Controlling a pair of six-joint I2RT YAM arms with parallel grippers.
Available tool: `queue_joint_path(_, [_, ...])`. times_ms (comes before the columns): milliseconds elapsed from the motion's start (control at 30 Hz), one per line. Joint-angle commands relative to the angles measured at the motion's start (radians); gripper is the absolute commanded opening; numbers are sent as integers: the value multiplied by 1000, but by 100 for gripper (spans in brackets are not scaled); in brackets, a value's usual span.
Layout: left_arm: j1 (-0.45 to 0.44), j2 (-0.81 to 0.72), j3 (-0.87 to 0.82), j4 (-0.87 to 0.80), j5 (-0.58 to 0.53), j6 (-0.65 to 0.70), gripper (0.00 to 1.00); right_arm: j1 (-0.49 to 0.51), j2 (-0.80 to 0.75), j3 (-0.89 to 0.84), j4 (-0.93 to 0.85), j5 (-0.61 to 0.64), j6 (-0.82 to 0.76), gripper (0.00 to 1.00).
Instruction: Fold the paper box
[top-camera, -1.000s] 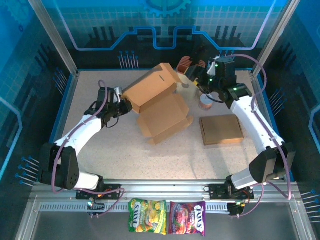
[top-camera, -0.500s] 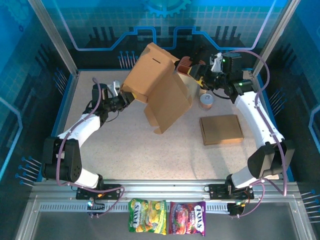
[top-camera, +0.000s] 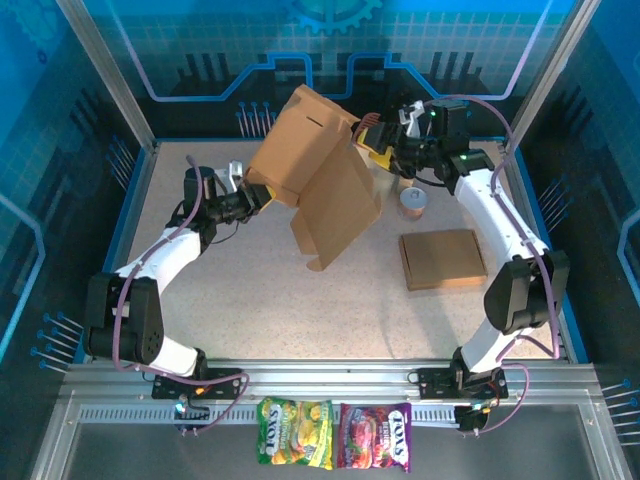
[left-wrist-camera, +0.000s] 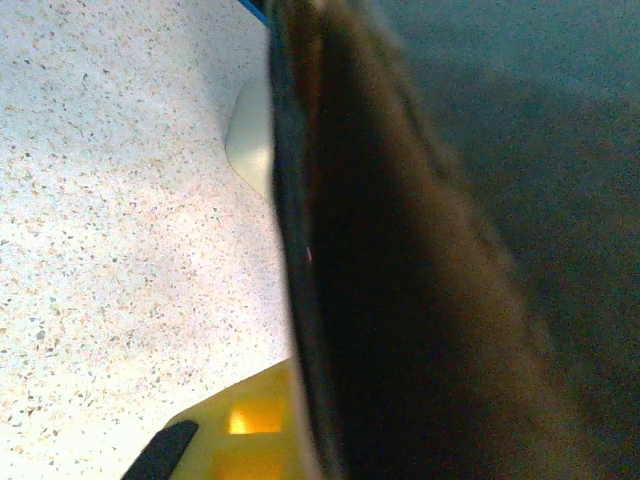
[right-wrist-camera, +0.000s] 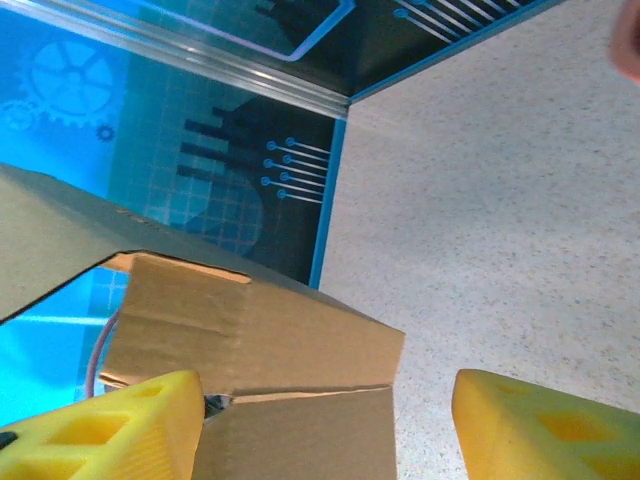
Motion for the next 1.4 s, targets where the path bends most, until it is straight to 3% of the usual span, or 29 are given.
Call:
queue_joint_path(0, [4, 0, -14, 16, 38, -7, 0, 20, 9, 42, 51, -53, 15, 68])
queue_joint_path(700, [-5, -5, -8, 6, 53, -4, 0, 94, 87, 116, 35, -41, 7, 67])
queue_joint_path(933, [3, 14, 58, -119, 77, 66, 0, 33, -29, 133, -94, 0, -144, 68])
queue_joint_path(1100, [10, 63, 144, -248, 129, 166, 0, -57, -128, 123, -50, -55, -180, 68])
queue_joint_path(1367, [10, 138, 238, -299, 172, 224, 0, -101, 7, 267, -70, -93, -199, 55])
